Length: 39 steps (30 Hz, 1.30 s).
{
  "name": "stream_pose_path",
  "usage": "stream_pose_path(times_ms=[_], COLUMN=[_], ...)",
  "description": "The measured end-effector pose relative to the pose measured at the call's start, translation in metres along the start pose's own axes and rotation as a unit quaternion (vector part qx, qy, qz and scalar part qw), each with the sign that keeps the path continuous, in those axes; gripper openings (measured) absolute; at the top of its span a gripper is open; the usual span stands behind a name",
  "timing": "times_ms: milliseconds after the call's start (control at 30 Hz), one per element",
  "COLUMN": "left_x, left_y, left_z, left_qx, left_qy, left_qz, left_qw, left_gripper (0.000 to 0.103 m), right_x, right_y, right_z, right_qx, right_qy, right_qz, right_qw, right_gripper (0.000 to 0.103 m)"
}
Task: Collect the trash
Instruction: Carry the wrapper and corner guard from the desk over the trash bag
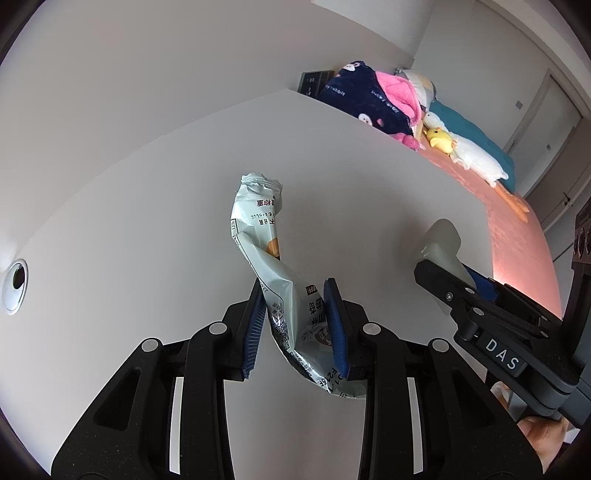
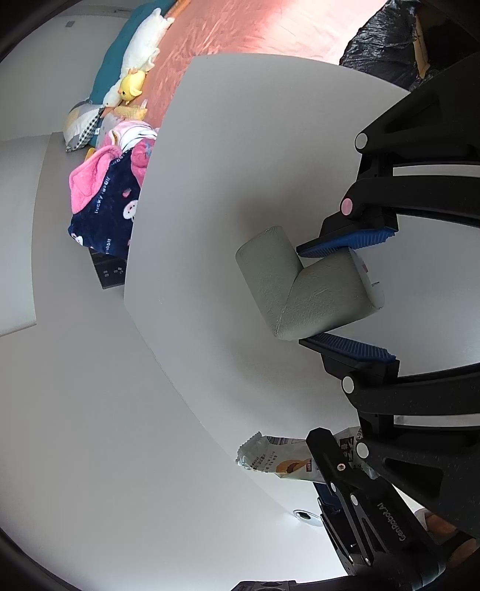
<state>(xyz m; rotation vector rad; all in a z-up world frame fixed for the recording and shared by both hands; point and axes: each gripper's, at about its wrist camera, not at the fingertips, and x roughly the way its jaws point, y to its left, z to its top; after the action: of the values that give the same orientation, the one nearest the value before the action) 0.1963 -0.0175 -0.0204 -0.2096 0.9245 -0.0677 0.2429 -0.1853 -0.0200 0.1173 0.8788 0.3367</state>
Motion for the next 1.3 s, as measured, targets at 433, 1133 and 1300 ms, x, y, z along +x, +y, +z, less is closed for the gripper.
stream_pose_path(times_ms=[433, 1133, 1300], left_x=[-0.033, -0.062, -0.064], left_y=[-0.032, -0.083, -0.100], left_z=[-0.018, -0.049, -0.054], left_qx=[0.022, 0.056, 0.071], left_qy=[-0.015, -0.022, -0.020], left_qz=[-0.014, -0.040, -0.050], left_qw=[0.9995, 0.9974, 0.9960], left_gripper=[0.032, 0.032, 0.032], right_x=[-0.050, -0.120, -0.132], right_y=[-0.008, -0.034, -0.047], right_z=[-0.021, -0.061, -0.069], right_qx=[0.000, 0.018, 0.030], right_qy=[-0.024, -0.058, -0.065], right_qz=[-0.004, -0.018, -0.023], right_qw=[1.000, 0.998, 0.997], right_gripper=[0.044, 0.044, 0.044])
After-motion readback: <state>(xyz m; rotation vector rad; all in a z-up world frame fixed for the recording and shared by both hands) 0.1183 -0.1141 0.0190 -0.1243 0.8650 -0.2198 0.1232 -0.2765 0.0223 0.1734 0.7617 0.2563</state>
